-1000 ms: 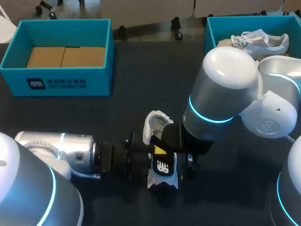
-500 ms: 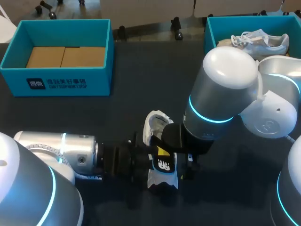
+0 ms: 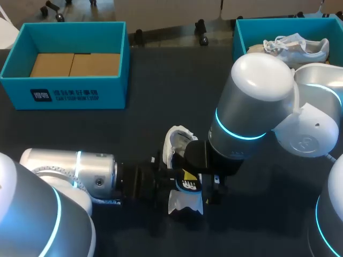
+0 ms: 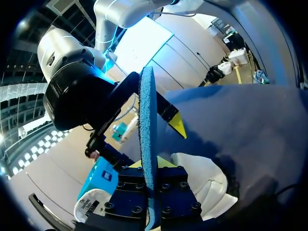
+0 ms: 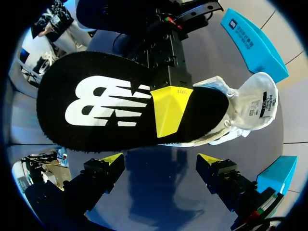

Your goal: Take the shoe out of the shoebox, open the shoe tongue, remove and reinsert the insole, then place the shoe into the shoebox

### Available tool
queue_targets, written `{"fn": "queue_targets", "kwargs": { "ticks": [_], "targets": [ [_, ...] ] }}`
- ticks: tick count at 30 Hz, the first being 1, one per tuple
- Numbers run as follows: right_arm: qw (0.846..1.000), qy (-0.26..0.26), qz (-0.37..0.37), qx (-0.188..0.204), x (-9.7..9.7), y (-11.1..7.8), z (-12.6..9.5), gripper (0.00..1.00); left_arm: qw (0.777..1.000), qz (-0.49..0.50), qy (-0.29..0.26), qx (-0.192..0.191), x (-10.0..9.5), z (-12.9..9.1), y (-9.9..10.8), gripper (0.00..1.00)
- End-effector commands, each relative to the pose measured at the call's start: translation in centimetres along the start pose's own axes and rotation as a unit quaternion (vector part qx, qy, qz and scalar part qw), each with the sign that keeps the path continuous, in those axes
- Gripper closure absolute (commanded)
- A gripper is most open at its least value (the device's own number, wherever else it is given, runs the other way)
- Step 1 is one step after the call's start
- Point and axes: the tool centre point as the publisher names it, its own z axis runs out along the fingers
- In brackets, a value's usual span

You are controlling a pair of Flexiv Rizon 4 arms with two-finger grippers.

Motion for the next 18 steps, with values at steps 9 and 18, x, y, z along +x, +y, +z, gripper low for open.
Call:
{"fn": "queue_targets", "kwargs": {
  "ticks": [9, 18],
  "targets": [
    [1.000, 0.000, 0.000, 0.000, 0.0, 0.1, 0.2, 0.00, 1.000, 0.017, -0.010, 0.014, 0.1, 0.1, 1.6, 1.00],
    [1.000, 0.000, 0.000, 0.000, 0.0, 0.1, 0.2, 0.00, 0.999, 0.035, -0.020, 0.009, -0.1, 0.2, 2.7, 1.00]
  ]
}}
